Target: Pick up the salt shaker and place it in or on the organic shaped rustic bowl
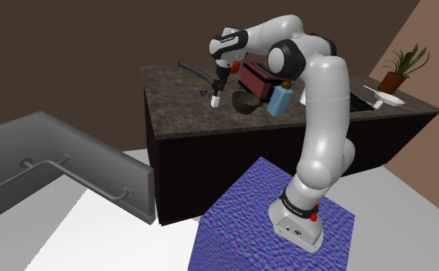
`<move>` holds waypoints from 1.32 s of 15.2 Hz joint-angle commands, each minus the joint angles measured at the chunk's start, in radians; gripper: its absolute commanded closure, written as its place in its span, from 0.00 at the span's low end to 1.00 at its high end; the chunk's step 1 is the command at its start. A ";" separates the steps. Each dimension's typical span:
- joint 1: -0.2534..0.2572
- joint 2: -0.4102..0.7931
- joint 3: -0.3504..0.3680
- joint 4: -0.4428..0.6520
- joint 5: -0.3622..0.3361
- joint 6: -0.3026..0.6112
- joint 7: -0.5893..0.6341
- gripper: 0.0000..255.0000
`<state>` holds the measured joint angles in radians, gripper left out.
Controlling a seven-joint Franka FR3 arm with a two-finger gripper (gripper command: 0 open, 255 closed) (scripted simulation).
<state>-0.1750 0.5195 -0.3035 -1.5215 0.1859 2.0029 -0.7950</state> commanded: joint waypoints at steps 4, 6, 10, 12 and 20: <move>0.000 0.000 0.000 0.000 0.000 0.000 0.000 1.00; 0.000 0.000 0.000 0.000 0.000 0.000 0.000 1.00; 0.000 0.000 0.000 0.000 0.000 0.000 0.000 1.00; 0.000 0.000 0.000 0.000 0.000 0.000 0.000 1.00; 0.000 -0.030 -0.007 0.063 -0.012 -0.091 0.010 1.00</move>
<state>-0.1742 0.4908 -0.3094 -1.4704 0.1746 1.9249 -0.7860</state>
